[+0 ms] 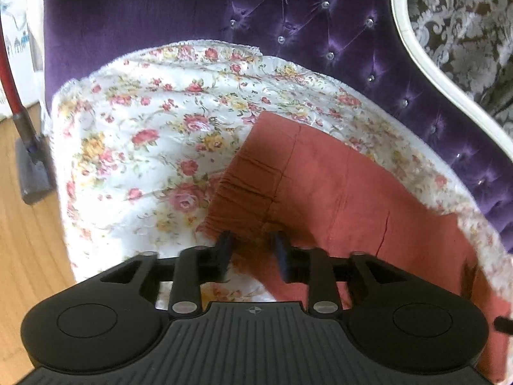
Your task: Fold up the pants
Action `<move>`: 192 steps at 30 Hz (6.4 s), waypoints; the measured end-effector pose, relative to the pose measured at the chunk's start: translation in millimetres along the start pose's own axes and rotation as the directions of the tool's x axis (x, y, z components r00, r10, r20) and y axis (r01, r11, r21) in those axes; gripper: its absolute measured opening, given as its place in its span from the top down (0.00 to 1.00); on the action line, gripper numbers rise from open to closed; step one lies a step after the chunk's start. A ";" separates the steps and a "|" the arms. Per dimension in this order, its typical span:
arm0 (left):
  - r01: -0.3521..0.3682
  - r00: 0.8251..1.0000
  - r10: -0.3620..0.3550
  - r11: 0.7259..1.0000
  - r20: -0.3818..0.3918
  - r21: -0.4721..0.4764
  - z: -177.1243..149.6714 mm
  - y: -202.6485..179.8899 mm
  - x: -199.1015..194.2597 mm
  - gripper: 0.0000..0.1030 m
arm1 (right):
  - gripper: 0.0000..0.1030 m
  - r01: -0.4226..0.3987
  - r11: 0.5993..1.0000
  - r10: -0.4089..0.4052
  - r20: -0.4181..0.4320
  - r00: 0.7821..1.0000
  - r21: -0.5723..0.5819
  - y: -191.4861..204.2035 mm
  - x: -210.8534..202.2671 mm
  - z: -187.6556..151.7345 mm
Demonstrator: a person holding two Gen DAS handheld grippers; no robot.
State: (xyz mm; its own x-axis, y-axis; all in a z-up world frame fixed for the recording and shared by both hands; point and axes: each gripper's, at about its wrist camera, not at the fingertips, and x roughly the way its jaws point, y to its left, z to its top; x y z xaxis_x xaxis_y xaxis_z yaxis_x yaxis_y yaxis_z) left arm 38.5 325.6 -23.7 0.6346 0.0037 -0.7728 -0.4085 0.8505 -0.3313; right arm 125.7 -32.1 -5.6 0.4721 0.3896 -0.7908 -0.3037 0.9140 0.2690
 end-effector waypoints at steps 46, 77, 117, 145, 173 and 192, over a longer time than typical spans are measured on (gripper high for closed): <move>0.004 0.978 -0.061 0.961 0.201 0.277 42.5 -129.0 -72.5 0.77 | 0.78 0.003 1.000 -0.003 -0.054 0.999 0.011 -8.5 50.0 -18.2; 0.316 0.948 -0.248 0.642 -0.201 0.698 -184.9 -418.5 -12.8 0.71 | 0.78 0.055 0.929 -0.098 0.101 0.990 0.366 -177.2 -72.0 -82.0; 0.221 0.968 -0.089 0.747 -0.236 0.627 -127.0 -268.4 17.5 0.70 | 0.39 -0.074 0.861 0.010 0.129 0.992 0.504 -196.3 -35.5 -51.5; 0.195 0.975 -0.057 0.688 -0.215 0.699 -135.8 -279.6 14.1 0.69 | 0.51 0.359 0.908 -0.376 0.046 0.925 0.217 -182.1 -66.9 -57.1; 0.204 0.976 -0.109 0.750 -0.187 0.629 -153.0 -262.3 -2.8 0.70 | 0.50 -0.065 0.998 0.064 0.048 0.997 0.026 -84.5 51.6 96.0; 0.195 0.980 -0.121 0.747 -0.159 0.635 -160.8 -262.1 -5.2 0.69 | 0.96 0.105 0.986 -0.111 -0.039 0.993 -0.133 -56.6 137.7 137.0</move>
State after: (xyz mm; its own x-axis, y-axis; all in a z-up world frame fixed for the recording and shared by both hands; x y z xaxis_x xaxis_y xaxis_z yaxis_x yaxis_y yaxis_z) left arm 36.8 18.2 -19.9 0.5671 -0.1824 -0.8032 0.2351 0.9705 -0.0544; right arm 321.3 -14.7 -54.4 0.4704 0.2806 -0.8367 -0.3595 0.9268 0.1086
